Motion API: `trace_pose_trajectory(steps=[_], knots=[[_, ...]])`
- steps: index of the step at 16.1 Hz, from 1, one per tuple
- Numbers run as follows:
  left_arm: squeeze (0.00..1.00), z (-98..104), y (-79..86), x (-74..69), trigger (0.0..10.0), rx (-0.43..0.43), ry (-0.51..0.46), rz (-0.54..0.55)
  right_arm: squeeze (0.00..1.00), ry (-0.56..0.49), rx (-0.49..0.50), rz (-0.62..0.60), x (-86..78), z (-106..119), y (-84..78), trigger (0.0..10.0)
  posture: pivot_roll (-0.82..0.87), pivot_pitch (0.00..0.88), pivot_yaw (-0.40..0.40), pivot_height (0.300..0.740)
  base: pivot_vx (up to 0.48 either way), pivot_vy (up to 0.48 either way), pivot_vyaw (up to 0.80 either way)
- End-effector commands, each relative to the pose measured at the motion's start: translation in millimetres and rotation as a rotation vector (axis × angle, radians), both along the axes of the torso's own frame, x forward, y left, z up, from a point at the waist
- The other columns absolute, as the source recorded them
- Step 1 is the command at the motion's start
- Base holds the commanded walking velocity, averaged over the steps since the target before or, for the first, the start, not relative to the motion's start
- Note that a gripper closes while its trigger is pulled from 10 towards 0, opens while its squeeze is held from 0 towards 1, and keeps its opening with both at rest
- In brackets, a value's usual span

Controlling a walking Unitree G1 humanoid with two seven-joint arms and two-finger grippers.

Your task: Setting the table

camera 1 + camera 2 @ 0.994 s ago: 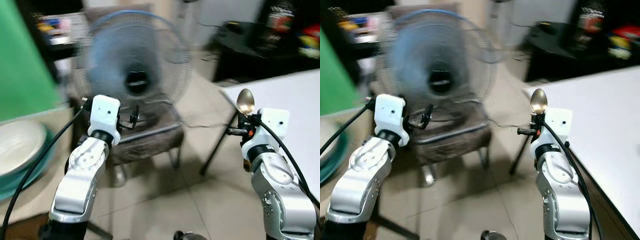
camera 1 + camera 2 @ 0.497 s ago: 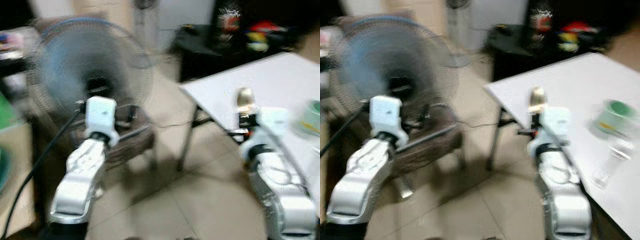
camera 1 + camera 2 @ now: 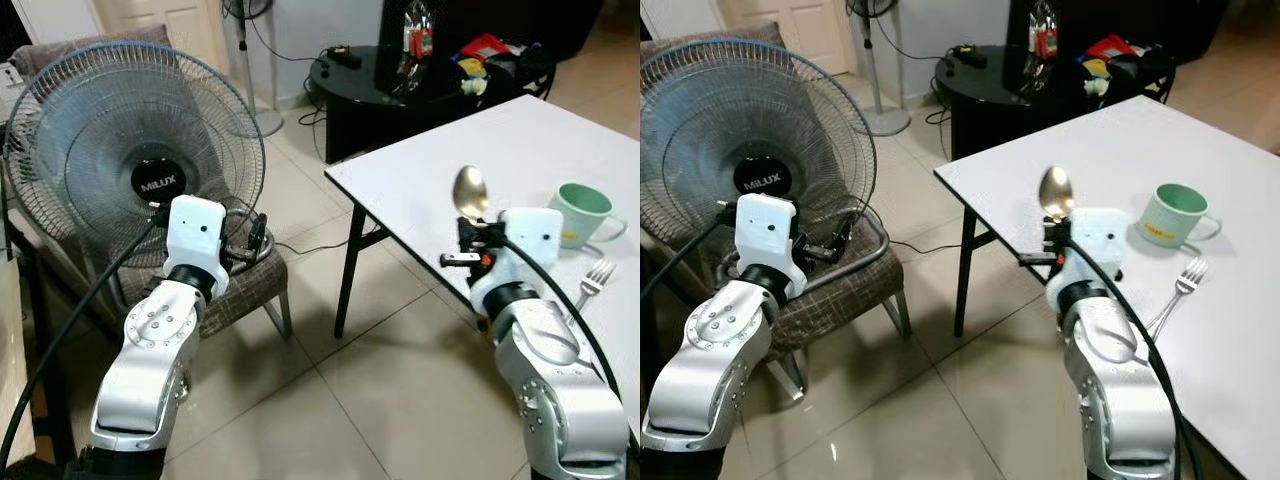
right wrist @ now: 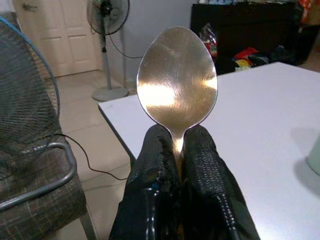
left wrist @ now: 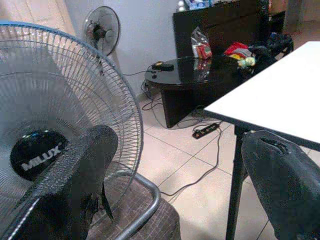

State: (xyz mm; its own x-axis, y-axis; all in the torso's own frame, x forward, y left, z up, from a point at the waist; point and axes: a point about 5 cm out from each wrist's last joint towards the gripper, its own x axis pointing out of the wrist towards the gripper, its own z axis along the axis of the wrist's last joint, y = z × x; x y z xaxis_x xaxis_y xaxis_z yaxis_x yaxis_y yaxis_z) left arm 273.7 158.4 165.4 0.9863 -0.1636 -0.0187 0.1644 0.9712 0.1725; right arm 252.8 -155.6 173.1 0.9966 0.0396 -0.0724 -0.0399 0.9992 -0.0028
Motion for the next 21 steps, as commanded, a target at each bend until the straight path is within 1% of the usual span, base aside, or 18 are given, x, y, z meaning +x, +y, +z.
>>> trace_pose_trajectory(steps=[1,3,4,6,8,11,12,13,14,15,17,18,19,21], knots=[[0.00,8,3.6,2.6,10.0,0.008,-0.021,0.002,0.00,-0.039,0.009,0.009,1.3,8,2.0,10.0,0.04,0.000,0.026,0.740,0.285,0.000,0.00],[0.00,9,2.3,5.3,10.0,0.015,-0.022,-0.009,0.00,-0.032,-0.003,-0.008,4.3,4,-0.1,10.0,0.04,0.000,0.027,0.740,0.289,0.000,-0.28],[0.00,12,2.5,6.9,10.0,0.010,-0.028,-0.011,0.00,-0.036,0.011,-0.020,6.3,6,-0.4,10.0,0.04,0.000,0.026,0.740,0.289,0.000,-0.80],[0.00,10,1.3,7.2,10.0,0.014,-0.019,-0.015,0.00,-0.040,0.007,-0.018,7.4,7,-0.8,10.0,0.04,0.000,0.041,0.740,0.287,0.000,-0.80],[0.00,10,-0.3,7.0,10.0,0.003,-0.016,-0.021,0.00,-0.046,0.000,-0.019,6.8,8,-0.9,10.0,0.03,0.000,0.032,0.740,0.287,0.000,-0.72],[0.00,10,1.6,8.5,10.0,0.000,-0.017,-0.003,0.00,-0.054,-0.007,-0.015,6.5,9,-0.9,10.0,0.03,0.000,0.036,0.740,0.289,0.000,0.00],[0.00,12,0.9,7.7,10.0,-0.004,-0.017,-0.020,0.00,-0.064,0.002,-0.050,6.7,13,-3.5,10.0,0.02,0.000,0.029,0.740,0.311,0.000,0.00],[0.00,13,1.3,8.0,10.0,-0.006,-0.019,-0.019,0.00,-0.067,0.010,-0.058,6.9,15,-3.9,10.0,0.02,0.000,0.029,0.740,0.319,0.000,0.00],[0.00,11,1.4,8.7,10.0,-0.005,-0.017,-0.010,0.00,-0.088,-0.049,-0.066,6.2,17,-7.2,10.0,0.02,0.000,0.029,0.740,0.319,0.000,0.00],[0.00,10,0.5,8.0,10.0,-0.003,-0.015,-0.015,0.00,-0.092,-0.086,-0.067,5.8,14,-9.4,10.0,0.03,0.000,0.023,0.740,0.319,0.000,0.00],[0.00,13,1.8,8.4,10.0,0.000,-0.020,-0.017,0.00,-0.087,-0.072,-0.071,6.1,15,-9.3,10.0,0.03,0.000,0.016,0.740,0.330,0.000,0.00],[0.00,15,5.0,9.7,10.0,0.002,-0.028,0.000,0.00,-0.084,-0.042,-0.067,6.5,14,-8.5,10.0,0.03,0.000,0.022,0.740,0.341,0.000,0.00],[0.00,13,4.2,10.0,10.0,0.000,-0.026,-0.004,0.00,-0.075,-0.031,-0.060,7.1,11,-7.9,10.0,0.03,0.000,0.022,0.740,0.345,0.000,-0.62],[0.00,17,4.2,10.6,10.0,-0.004,-0.033,-0.014,0.00,-0.089,-0.020,-0.053,8.8,17,-3.2,10.0,0.03,0.000,0.025,0.740,0.345,0.000,-0.79]])
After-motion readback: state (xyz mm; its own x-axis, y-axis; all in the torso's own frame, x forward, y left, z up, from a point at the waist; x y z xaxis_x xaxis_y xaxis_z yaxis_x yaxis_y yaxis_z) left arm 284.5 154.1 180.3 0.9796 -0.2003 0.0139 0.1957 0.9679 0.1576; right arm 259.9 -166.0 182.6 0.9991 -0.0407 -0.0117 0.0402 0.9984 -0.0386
